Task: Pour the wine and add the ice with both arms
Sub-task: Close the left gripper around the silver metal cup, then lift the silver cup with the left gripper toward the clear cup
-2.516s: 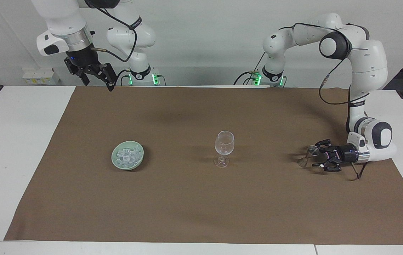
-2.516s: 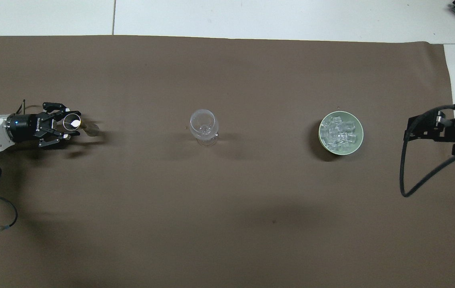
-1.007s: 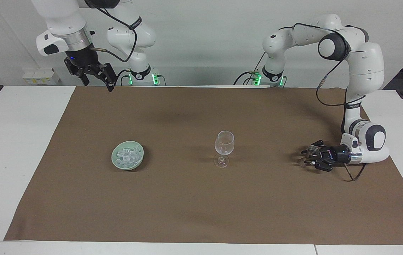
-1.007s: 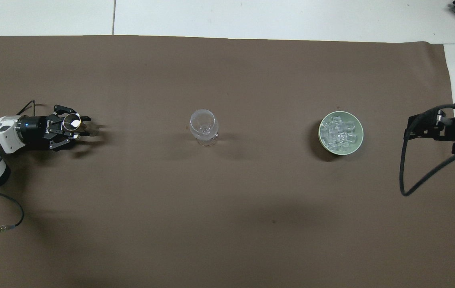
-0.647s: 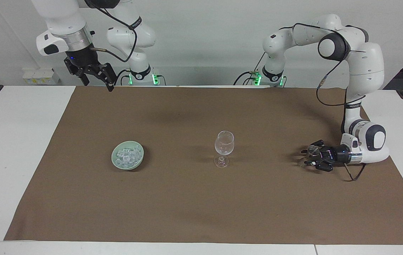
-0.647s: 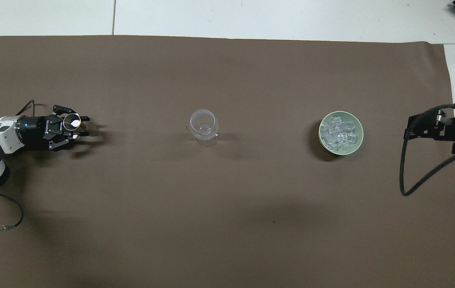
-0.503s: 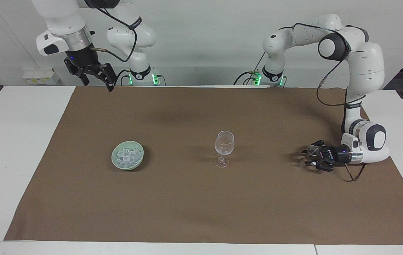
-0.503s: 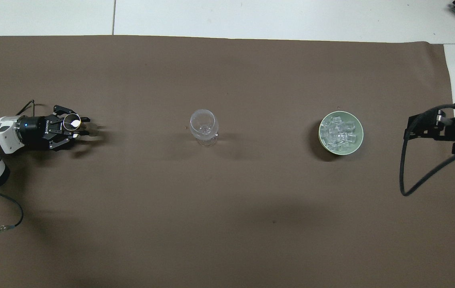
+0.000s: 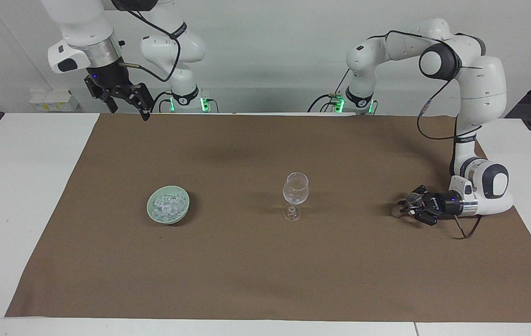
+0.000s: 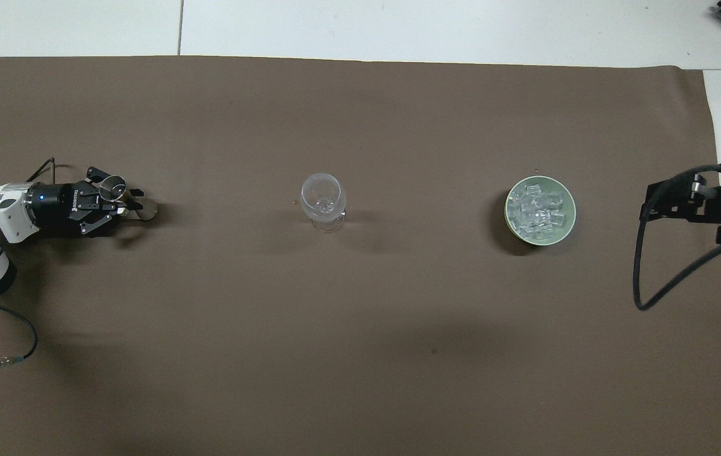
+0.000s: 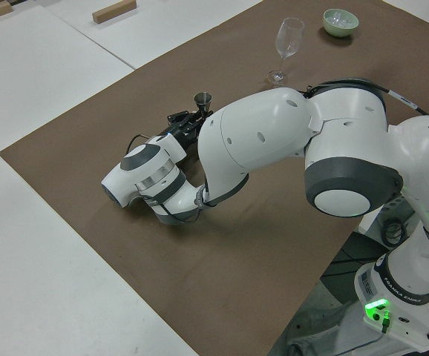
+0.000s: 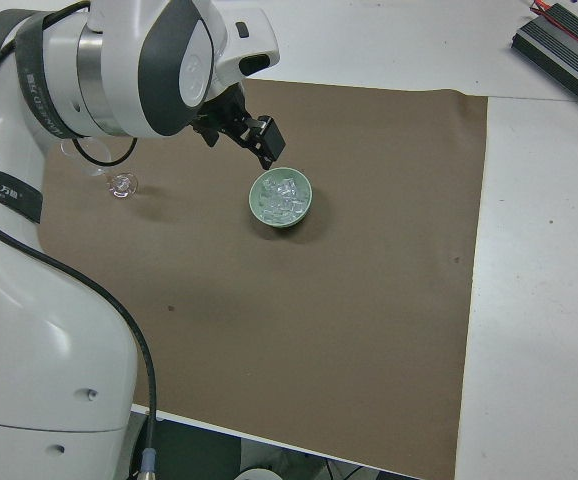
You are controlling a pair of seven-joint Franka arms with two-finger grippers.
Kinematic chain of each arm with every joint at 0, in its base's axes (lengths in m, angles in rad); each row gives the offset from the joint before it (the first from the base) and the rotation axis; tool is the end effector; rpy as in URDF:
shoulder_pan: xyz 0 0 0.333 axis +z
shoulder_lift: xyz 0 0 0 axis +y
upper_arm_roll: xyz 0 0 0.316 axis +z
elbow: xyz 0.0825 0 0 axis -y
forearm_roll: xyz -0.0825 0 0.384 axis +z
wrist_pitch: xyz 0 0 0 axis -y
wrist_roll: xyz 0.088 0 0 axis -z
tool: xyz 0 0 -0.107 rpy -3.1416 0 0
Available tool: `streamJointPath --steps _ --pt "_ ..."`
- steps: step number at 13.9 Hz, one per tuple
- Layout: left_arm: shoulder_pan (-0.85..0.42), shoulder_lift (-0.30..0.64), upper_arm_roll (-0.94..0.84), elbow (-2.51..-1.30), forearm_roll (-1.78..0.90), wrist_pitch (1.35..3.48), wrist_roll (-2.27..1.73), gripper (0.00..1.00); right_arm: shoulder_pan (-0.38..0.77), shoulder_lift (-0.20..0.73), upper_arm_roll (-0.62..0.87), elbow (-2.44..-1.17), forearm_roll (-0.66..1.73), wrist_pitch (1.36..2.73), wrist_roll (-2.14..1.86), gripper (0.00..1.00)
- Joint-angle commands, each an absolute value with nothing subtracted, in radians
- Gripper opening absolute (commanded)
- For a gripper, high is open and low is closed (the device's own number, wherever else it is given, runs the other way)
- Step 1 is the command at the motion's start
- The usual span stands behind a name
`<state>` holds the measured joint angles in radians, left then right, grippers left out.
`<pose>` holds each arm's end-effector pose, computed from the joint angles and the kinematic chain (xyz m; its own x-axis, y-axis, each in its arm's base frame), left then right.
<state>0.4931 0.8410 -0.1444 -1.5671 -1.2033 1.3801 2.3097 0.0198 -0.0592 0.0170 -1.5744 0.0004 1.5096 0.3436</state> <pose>0.6234 0.1204 0.1901 0.1065 0.0012 0.9943 -0.9943 0.0026 0.1065 0.5295 0.0198 0.6495 0.9533 -0.3020 -0.0051 -0.3020 -0.9533 0.0025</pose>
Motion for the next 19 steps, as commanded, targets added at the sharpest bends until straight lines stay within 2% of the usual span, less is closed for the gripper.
streamJointPath --steps 1,8,19 --pt "0.497 0.838 -0.153 -1.568 -1.226 1.367 2.330 0.00 0.006 -0.067 0.020 -1.588 0.028 1.526 0.314 1.00" --pt "0.442 0.741 -0.181 -1.526 -1.216 1.367 2.312 0.00 0.006 -0.067 0.020 -1.588 0.026 1.526 0.314 1.00" --pt "0.212 0.650 -0.172 -1.536 -1.187 1.419 2.309 0.00 0.006 -0.067 0.020 -1.588 0.026 1.526 0.314 1.00"
